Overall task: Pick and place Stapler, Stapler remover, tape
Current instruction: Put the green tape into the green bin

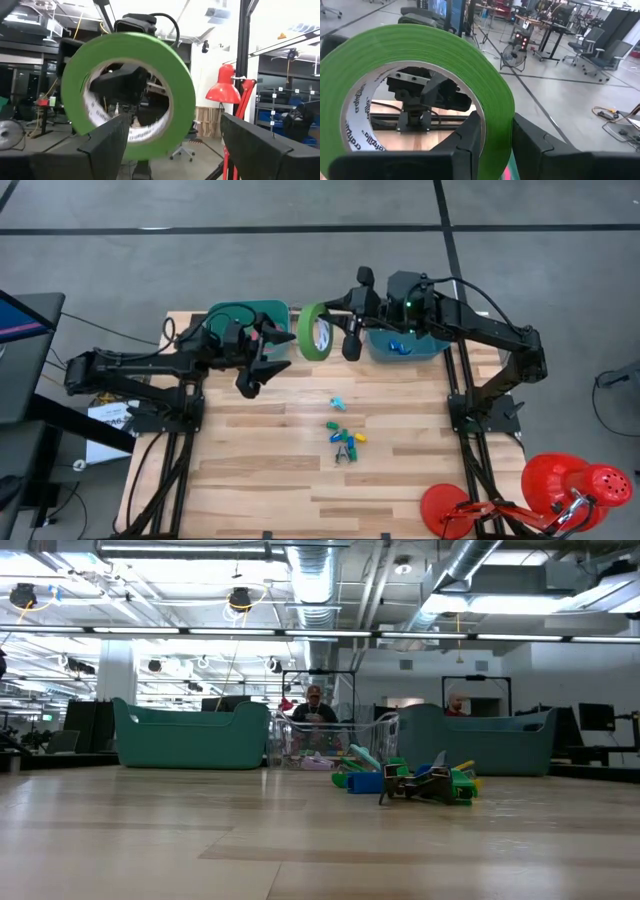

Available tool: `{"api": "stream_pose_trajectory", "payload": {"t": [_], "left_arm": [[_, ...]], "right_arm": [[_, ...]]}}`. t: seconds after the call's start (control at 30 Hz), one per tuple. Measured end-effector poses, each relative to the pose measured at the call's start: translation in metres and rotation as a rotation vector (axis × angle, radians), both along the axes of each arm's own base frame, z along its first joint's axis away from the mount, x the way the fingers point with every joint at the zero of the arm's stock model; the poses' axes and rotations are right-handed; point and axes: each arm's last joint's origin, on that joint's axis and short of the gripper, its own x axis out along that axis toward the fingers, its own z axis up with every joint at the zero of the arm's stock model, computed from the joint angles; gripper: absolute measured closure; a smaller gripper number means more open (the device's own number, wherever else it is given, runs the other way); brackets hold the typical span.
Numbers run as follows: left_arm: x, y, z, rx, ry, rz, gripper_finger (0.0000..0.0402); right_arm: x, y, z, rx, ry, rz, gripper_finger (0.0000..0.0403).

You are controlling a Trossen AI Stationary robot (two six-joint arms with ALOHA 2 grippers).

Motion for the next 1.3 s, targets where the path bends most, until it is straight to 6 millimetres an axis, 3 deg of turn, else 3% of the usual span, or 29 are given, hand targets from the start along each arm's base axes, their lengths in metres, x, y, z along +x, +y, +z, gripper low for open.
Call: {"api": "stream_pose_trajectory", "payload": {"t": [0.4,0.73,0.97,1.3], "left_arm": [[0.017,0.000,0.014,0.001,-0.015,-0.052,0.0101],[0.027,-0.006,0.007,-0.046,0.027,-0.091,0.0100],[0.031,-0.002,0.021,-0.053,-0.023,-0.046,0.0100],[0.039,-0.008,0.021,-0.063,-0.007,-0.072,0.0112]], "right_arm": [[0.000,0.000,0.000,-0.008,0.002,-0.002,0.0325],[0.000,-0.001,0.000,-0.019,0.005,-0.003,0.0325],[0.000,-0.001,0.000,-0.019,0.005,-0.003,0.0325],[0.000,-0.001,0.000,-0.019,0.005,-0.003,0.0325]]}}
